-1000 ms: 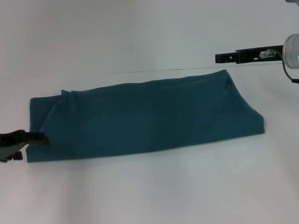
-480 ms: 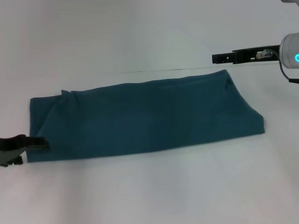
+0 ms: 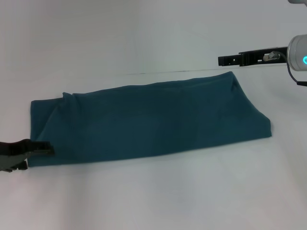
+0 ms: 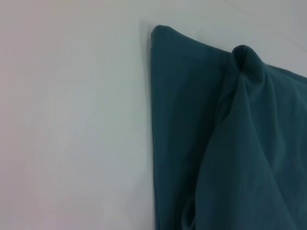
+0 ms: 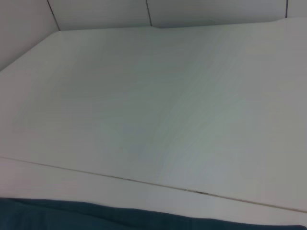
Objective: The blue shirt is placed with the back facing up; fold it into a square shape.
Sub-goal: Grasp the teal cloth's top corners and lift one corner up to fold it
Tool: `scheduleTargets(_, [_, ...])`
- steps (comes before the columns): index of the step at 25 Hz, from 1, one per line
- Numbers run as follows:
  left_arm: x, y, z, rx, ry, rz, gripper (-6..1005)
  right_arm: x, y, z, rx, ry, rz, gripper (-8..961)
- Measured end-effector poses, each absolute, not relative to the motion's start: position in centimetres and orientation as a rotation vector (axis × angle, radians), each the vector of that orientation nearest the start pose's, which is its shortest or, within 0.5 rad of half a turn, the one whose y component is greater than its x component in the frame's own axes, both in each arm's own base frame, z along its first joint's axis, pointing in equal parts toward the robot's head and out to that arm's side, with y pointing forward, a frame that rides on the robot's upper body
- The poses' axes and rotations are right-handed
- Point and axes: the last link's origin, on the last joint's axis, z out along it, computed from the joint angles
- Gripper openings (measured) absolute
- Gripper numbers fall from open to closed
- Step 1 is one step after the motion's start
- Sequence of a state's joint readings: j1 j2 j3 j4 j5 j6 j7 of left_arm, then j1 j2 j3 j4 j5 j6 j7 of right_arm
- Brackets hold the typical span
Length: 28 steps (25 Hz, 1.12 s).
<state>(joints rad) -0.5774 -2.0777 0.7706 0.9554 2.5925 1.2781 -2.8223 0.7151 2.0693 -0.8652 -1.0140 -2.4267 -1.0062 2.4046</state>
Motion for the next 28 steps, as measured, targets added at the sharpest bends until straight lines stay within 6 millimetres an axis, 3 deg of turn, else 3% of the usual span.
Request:
scheduleTargets(9, [-30.3, 37.7, 3.3, -1.802, -1.88, -0.119, 836, 21.4, 45.2, 6.6, -2.099, 1.083, 0.292, 918])
scheduleTargets(20, [-29.0, 38.3, 1.6, -1.938, -1.781, 0.003, 791, 21.2, 45.0, 6.7, -2.102, 1.082, 0.299, 919])
scheduleTargets(28, [-28.4, 38.7, 1.9, -1.96, -1.736, -0.003, 474, 21.0, 45.0, 6.5, -2.108, 1.079, 0.306, 918])
